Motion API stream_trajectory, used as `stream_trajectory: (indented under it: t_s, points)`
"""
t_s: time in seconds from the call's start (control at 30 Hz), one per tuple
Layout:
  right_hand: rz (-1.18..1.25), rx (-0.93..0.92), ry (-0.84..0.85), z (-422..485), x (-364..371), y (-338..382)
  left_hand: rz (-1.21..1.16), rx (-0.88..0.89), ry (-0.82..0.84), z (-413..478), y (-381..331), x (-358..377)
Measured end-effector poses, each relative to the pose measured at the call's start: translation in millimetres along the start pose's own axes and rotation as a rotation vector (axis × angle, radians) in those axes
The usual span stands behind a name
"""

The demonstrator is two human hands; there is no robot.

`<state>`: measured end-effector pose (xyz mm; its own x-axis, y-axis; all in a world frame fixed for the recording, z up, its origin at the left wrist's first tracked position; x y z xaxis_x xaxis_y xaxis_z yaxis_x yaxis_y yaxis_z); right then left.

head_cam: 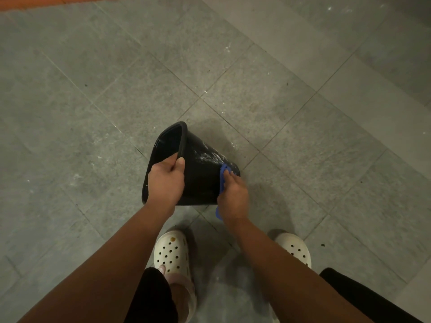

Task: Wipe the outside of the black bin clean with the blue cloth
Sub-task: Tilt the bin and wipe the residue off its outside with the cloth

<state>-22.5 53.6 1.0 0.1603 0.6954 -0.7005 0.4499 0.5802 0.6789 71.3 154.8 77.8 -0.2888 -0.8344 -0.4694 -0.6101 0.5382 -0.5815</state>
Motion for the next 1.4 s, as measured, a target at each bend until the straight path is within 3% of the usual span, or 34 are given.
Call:
stream_trajectory:
  t_s: [0.17,0.3,0.53,0.67,0.93,1.17,1.4]
  points:
    - [0.025,-0.032,0.015,8,-3,-2,-0.003,-0.005,-0.017,4,2,0]
    - [0.023,0.144,0.068,6,-5,-12,0.101,0.091,-0.051,5,2,2]
    - [0.007,-0.015,0.012,5,0,3,0.171,0.115,-0.066,5,0,5]
    - [-0.025,0.093,0.071,9,-5,-12,0.220,0.183,-0.077,-1,-1,8]
    - [-0.073,-0.016,0.046,6,-1,-6,0.244,0.173,-0.063,1,-4,5]
    - [-0.060,0.132,0.113,11,-5,-14,0.222,0.152,-0.039,2,-5,3]
    - [-0.105,0.007,0.090,18,-2,-8,0.128,0.090,-0.007,5,-3,-1]
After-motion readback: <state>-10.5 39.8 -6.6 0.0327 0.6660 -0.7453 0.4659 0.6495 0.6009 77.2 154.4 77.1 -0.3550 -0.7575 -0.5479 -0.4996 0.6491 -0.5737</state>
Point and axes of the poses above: each hand's wrist, its own z-axis towards the middle knuckle, its own x-axis out of the palm, y = z × x, the point moved 1 cm from there along z, towards the middle knuckle, and after that the axes turned 12 degrees about -x, right-handed, at the moved point
